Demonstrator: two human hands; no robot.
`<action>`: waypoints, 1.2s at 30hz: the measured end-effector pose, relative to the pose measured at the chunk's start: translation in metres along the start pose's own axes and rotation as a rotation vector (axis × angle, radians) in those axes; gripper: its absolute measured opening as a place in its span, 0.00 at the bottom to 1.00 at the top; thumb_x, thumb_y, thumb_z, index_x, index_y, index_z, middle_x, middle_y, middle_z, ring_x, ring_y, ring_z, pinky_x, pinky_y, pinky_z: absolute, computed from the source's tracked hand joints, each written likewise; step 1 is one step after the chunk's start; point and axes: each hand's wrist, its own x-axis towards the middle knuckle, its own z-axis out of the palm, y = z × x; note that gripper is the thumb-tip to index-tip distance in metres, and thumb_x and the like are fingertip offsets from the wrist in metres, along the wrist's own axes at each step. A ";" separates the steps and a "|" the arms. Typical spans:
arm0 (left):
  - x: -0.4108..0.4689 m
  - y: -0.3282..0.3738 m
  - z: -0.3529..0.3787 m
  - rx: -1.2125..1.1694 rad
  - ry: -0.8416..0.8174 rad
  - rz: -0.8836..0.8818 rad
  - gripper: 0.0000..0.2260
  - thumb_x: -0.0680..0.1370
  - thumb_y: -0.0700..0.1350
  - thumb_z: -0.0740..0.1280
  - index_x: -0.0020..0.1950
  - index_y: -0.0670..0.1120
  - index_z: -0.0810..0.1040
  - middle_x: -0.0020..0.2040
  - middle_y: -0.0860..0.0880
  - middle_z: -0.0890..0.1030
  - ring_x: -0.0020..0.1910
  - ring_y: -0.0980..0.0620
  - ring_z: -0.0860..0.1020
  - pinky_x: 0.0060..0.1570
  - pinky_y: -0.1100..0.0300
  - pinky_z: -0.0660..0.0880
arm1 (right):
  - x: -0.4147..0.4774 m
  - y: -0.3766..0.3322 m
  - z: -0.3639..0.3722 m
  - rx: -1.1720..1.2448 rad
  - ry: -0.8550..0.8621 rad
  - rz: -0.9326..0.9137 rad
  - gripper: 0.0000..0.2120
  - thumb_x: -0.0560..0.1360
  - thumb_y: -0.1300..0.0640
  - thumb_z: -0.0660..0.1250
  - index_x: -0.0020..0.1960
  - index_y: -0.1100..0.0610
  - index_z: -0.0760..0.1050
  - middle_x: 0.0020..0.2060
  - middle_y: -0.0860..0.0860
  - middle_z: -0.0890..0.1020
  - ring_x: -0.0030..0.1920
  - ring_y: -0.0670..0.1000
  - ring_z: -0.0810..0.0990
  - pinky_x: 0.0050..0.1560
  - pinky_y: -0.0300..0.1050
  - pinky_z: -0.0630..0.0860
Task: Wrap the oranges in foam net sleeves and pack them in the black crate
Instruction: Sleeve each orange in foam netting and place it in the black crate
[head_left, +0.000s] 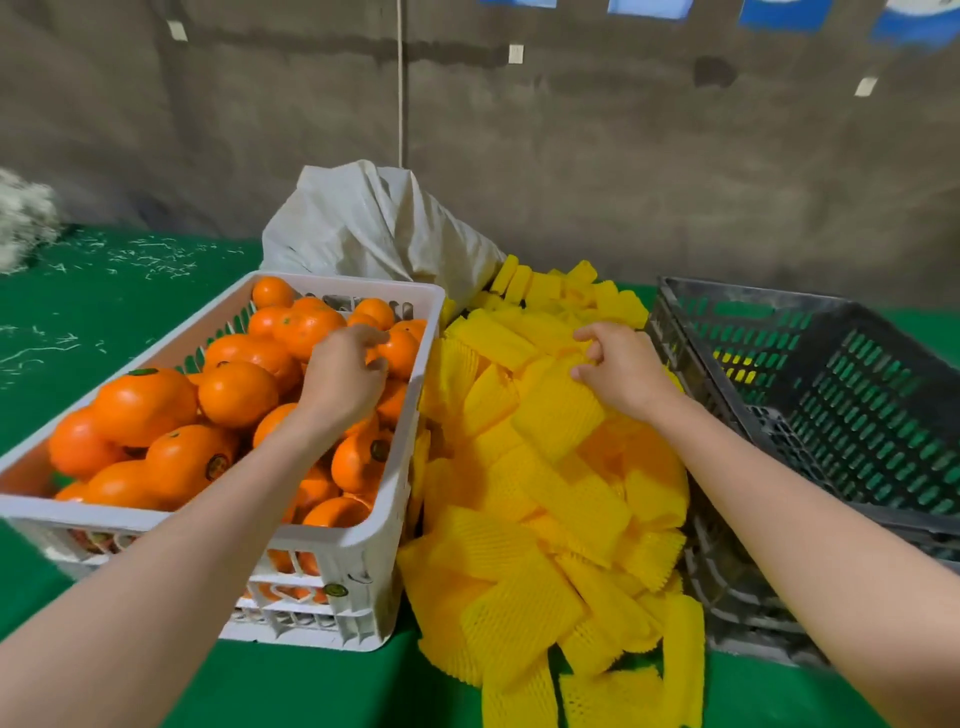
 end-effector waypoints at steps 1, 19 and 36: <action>0.008 -0.004 -0.002 0.081 0.055 -0.040 0.19 0.76 0.34 0.64 0.67 0.39 0.73 0.67 0.38 0.73 0.67 0.41 0.69 0.64 0.49 0.68 | 0.000 -0.007 -0.003 0.000 0.022 -0.040 0.15 0.74 0.59 0.69 0.60 0.59 0.76 0.50 0.55 0.79 0.56 0.56 0.76 0.54 0.47 0.70; 0.035 -0.007 -0.018 -1.071 -0.234 -0.366 0.30 0.67 0.45 0.74 0.67 0.50 0.69 0.64 0.47 0.74 0.59 0.46 0.76 0.44 0.55 0.77 | -0.014 -0.067 0.004 0.711 -0.225 -0.157 0.13 0.78 0.71 0.55 0.48 0.54 0.70 0.32 0.49 0.71 0.32 0.40 0.69 0.36 0.32 0.66; -0.028 0.086 0.037 -1.487 -0.203 -0.404 0.10 0.79 0.40 0.60 0.56 0.53 0.75 0.51 0.40 0.78 0.47 0.44 0.80 0.41 0.56 0.79 | -0.047 -0.075 0.030 0.863 0.055 -0.193 0.15 0.78 0.71 0.58 0.44 0.53 0.73 0.40 0.58 0.78 0.38 0.57 0.78 0.41 0.52 0.76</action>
